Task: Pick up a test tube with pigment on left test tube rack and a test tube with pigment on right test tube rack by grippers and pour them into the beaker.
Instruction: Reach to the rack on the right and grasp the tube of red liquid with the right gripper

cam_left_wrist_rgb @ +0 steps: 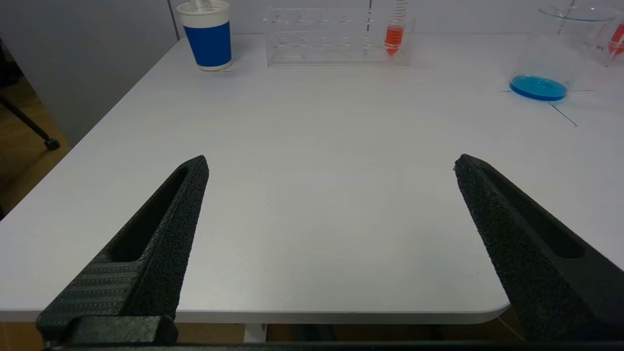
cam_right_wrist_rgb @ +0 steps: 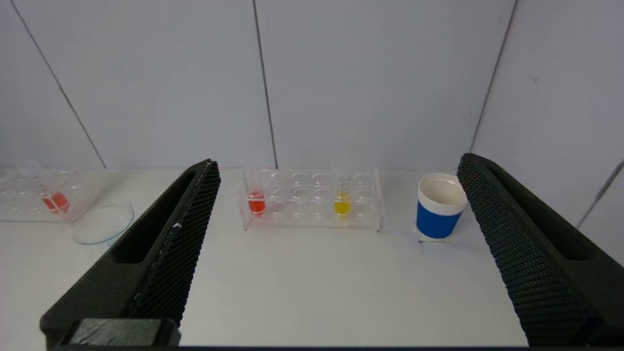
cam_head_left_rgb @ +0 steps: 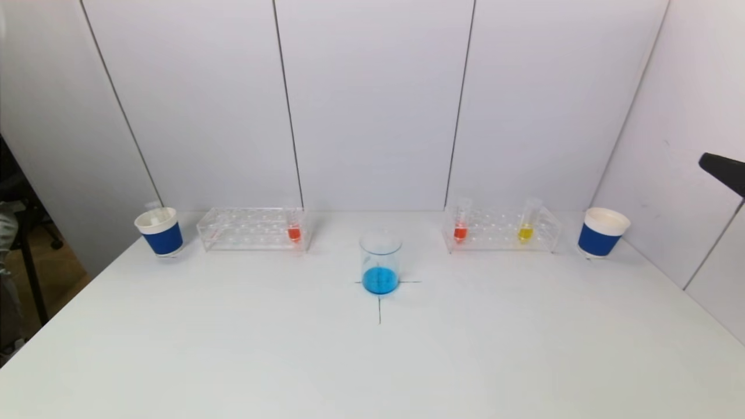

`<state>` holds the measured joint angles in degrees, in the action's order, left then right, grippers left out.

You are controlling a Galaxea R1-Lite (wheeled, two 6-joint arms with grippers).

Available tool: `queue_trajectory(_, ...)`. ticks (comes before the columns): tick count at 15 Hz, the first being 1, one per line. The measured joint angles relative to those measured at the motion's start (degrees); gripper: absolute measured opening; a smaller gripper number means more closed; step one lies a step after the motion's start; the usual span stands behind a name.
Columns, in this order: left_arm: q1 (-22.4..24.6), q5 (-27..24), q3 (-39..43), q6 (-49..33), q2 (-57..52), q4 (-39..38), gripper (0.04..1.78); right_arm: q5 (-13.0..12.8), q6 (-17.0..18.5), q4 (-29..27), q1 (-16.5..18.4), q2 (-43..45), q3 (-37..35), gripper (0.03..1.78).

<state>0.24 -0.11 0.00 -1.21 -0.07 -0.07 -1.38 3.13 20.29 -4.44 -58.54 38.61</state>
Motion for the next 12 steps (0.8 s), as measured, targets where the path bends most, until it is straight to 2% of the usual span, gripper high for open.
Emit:
queue_trajectory(4, 0.00, -0.02, 0.00, 0.00, 0.00, 0.00, 1.76, -10.86, 0.37, 9.53, -10.63, -12.48, 2.05, 1.77)
queue_trajectory(6, -0.02, 0.01, 0.00, 0.02, 0.00, -0.02, 1.76, -15.37, 0.48, 15.13, -14.91, -18.44, 2.21, 1.77)
queue_trajectory(9, -0.02, 0.01, 0.00, 0.02, 0.00, -0.02, 1.76, -19.09, 0.61, 23.10, -18.52, -27.10, 2.35, 1.77)
queue_trajectory(12, 0.00, 0.00, 0.00, 0.02, 0.00, -0.02, 1.76, -20.00, 0.61, 29.75, -19.90, -35.12, 2.51, 1.77)
